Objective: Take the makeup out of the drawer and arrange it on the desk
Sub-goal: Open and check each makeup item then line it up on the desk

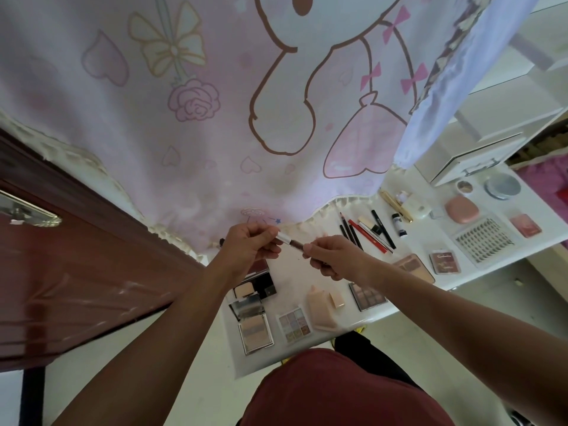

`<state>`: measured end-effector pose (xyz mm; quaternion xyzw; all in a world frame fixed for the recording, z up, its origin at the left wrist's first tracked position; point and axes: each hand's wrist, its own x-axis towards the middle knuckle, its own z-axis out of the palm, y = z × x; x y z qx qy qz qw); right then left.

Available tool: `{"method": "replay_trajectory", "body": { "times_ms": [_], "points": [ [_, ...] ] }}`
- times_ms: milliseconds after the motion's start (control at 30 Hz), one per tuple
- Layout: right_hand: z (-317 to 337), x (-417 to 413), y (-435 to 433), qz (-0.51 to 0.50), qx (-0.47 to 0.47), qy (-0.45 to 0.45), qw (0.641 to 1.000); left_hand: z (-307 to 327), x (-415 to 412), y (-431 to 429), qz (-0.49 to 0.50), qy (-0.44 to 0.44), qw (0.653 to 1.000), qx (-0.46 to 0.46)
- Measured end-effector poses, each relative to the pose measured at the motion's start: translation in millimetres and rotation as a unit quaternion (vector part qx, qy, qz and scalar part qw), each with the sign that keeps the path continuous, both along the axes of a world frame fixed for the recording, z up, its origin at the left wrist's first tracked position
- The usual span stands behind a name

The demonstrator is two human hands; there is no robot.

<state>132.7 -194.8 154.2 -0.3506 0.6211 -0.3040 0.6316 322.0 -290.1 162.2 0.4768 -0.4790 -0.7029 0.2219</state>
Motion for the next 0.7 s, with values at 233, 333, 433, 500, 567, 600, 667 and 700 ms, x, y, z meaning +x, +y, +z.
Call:
{"method": "replay_trajectory", "body": {
  "times_ms": [233, 333, 433, 500, 567, 600, 667, 700],
  "points": [
    [-2.2, 5.5, -4.1, -0.007, 0.013, -0.028, 0.999, -0.2, 6.5, -2.5, 0.006, -0.004, 1.000, 0.006],
    [-2.7, 5.6, -6.0, 0.000, 0.011, -0.016, 1.000, 0.3, 6.7, -3.6, 0.006, -0.006, 1.000, 0.009],
    [-3.7, 6.7, -7.4, 0.004, -0.003, -0.006, 1.000, 0.0, 8.2, -4.5, 0.008, -0.005, 1.000, 0.010],
    [-5.0, 7.8, -9.1, -0.005, -0.002, -0.013, 1.000, -0.7, 10.0, -5.0, 0.008, -0.005, 1.000, 0.010],
    [-5.2, 8.8, -10.3, -0.001, 0.007, -0.016, 1.000, -1.4, 10.9, -5.2, 0.011, -0.005, 1.000, 0.013],
    [-5.1, 9.0, -10.6, 0.004, 0.015, -0.020, 1.000, -1.8, 11.2, -5.2, 0.012, -0.005, 1.000, 0.015],
    [-4.4, 9.0, -11.1, 0.006, 0.027, -0.029, 0.999, -2.4, 11.0, -5.3, 0.013, -0.008, 1.000, 0.016],
    [-4.2, 8.9, -11.1, 0.007, 0.028, -0.027, 0.999, -2.5, 10.9, -5.4, 0.013, -0.010, 1.000, 0.016]
  ]
}}
